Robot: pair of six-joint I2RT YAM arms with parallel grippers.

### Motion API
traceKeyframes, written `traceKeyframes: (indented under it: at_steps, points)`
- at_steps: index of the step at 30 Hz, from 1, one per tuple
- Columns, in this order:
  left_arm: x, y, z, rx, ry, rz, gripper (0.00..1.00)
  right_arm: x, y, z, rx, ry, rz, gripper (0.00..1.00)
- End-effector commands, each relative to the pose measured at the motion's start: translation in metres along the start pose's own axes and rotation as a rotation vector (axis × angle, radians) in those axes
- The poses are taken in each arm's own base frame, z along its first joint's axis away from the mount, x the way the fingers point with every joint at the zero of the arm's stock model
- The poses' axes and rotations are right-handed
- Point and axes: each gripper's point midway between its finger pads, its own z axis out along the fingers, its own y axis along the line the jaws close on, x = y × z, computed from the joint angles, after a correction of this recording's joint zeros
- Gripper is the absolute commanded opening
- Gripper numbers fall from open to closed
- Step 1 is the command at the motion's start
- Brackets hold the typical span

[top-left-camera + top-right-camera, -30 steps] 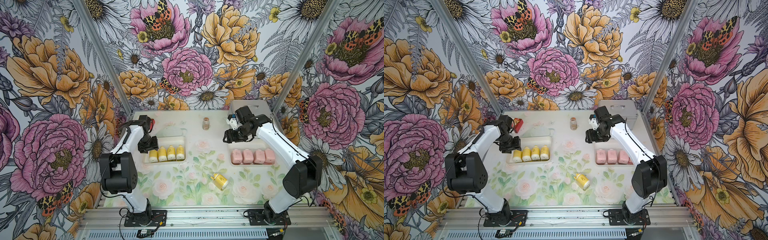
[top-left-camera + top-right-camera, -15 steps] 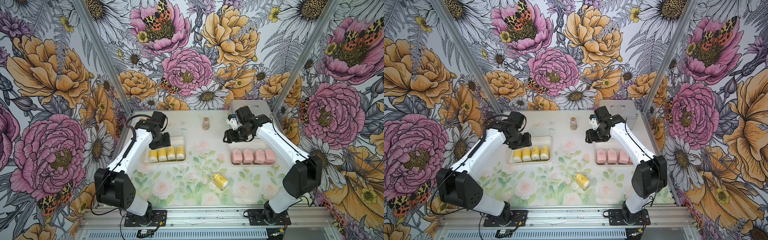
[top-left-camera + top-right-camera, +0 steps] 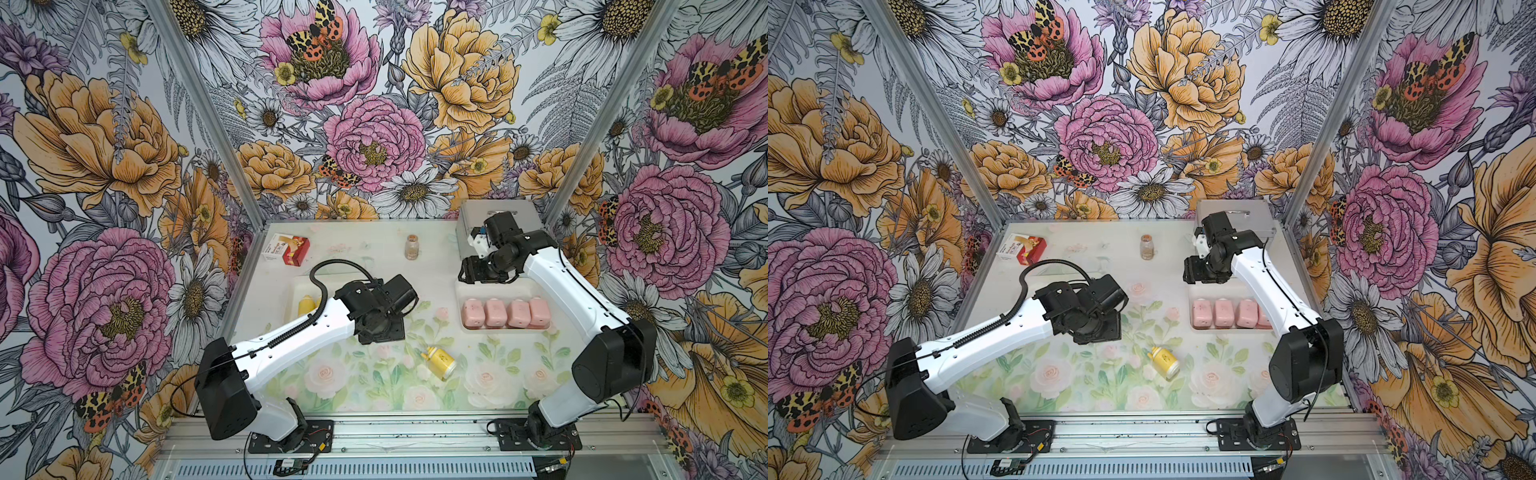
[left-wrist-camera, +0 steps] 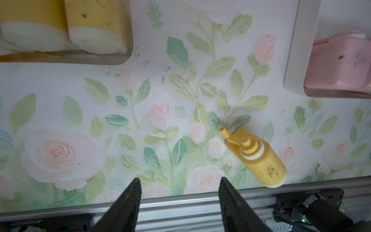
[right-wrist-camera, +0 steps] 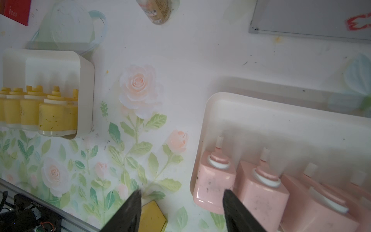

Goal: Place the pencil sharpeners by color into the storage box
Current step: Place the pencil sharpener in the storage box, then pick up the pencil sharpener from the center of the board.

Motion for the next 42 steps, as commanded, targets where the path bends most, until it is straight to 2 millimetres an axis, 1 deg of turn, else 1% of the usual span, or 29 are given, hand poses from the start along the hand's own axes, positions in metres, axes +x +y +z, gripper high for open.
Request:
traceKeyframes:
  at_steps: [1, 4, 7, 10, 13, 15, 19, 25, 30, 33, 42]
  points:
    - [0.011, -0.027, 0.007, 0.026, -0.032, -0.120, 0.63, 0.000, -0.016, -0.011, 0.048, -0.039, 0.047, 0.66]
    - [0.024, -0.049, 0.014, 0.027, -0.012, -0.124, 0.64, 0.002, -0.024, -0.017, 0.061, -0.054, 0.072, 0.66]
    - [0.029, -0.063, 0.018, 0.030, -0.009, -0.159, 0.65, 0.005, -0.029, -0.027, 0.074, -0.080, 0.082, 0.67]
    - [0.029, -0.071, 0.016, 0.049, -0.017, -0.213, 0.67, 0.009, -0.034, -0.034, 0.090, -0.097, 0.092, 0.68]
    - [0.029, -0.077, 0.011, 0.068, -0.031, -0.263, 0.70, 0.013, -0.040, -0.039, 0.102, -0.106, 0.105, 0.68]
    - [0.030, -0.081, 0.009, 0.078, -0.033, -0.279, 0.70, 0.014, -0.044, -0.041, 0.113, -0.114, 0.109, 0.68]
    - [0.037, -0.093, 0.013, 0.076, -0.010, -0.289, 0.73, 0.014, -0.049, -0.048, 0.123, -0.134, 0.118, 0.68]
    - [0.043, -0.116, 0.022, 0.077, 0.017, -0.271, 0.74, 0.012, -0.047, -0.050, 0.106, -0.142, 0.125, 0.68]
    - [0.044, -0.131, 0.023, 0.093, 0.031, -0.262, 0.75, 0.012, -0.046, -0.051, 0.099, -0.146, 0.123, 0.68]
    - [0.045, -0.135, 0.020, 0.105, 0.033, -0.271, 0.76, 0.012, -0.046, -0.054, 0.100, -0.152, 0.123, 0.68]
    - [0.045, -0.134, 0.020, 0.102, 0.021, -0.307, 0.76, 0.016, -0.048, -0.052, 0.108, -0.146, 0.127, 0.68]
